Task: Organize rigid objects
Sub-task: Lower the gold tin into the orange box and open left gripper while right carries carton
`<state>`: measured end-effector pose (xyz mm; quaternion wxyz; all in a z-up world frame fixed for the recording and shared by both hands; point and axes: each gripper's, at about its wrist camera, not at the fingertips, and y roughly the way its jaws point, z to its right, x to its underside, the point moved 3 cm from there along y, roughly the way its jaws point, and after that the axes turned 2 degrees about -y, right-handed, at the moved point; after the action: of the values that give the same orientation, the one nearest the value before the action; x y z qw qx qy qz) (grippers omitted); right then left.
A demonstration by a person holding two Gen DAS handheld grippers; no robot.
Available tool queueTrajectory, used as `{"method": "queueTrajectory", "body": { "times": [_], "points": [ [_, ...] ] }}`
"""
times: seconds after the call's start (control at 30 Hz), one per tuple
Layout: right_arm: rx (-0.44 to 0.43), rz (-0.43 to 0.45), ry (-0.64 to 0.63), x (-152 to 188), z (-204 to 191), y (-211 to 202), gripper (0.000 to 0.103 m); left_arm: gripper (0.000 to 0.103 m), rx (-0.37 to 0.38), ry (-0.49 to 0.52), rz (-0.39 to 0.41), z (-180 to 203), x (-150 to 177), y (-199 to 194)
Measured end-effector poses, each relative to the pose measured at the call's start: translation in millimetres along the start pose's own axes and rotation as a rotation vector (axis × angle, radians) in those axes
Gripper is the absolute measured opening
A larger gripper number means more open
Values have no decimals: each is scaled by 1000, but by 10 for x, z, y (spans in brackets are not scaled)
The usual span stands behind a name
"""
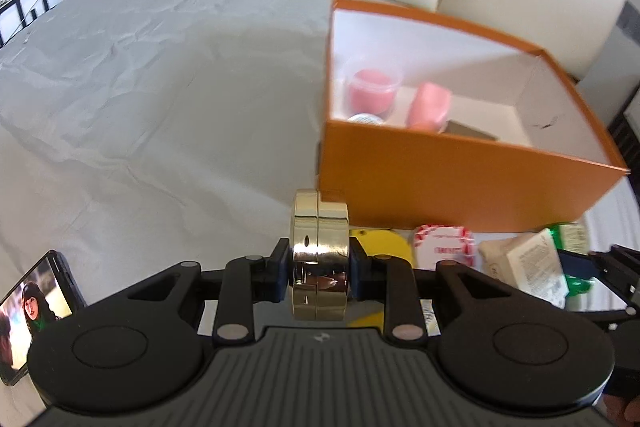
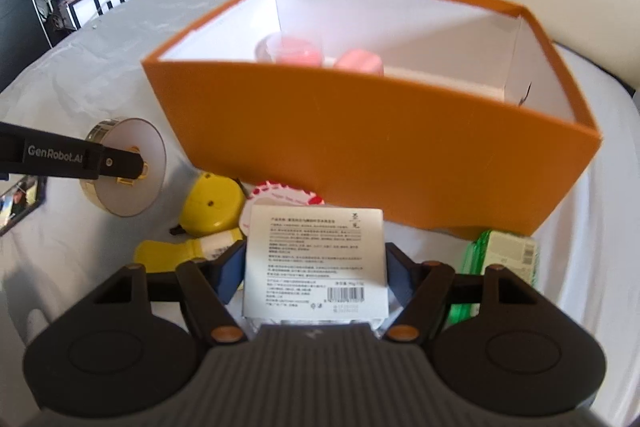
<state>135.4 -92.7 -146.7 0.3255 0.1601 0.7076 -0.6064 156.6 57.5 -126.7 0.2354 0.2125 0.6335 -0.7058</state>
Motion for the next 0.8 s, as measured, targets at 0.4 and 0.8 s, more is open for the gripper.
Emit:
{"method": "queueTrajectory", "body": {
  "times": [0.4,0.8],
  "points": [
    [-37,132,-16,-292,15,-642,71,32,148,44,148,341,-222,-661],
    [-9,279,-59,-975,223,-997,71,32,230,76,274,607,-826,-750]
  ]
}}
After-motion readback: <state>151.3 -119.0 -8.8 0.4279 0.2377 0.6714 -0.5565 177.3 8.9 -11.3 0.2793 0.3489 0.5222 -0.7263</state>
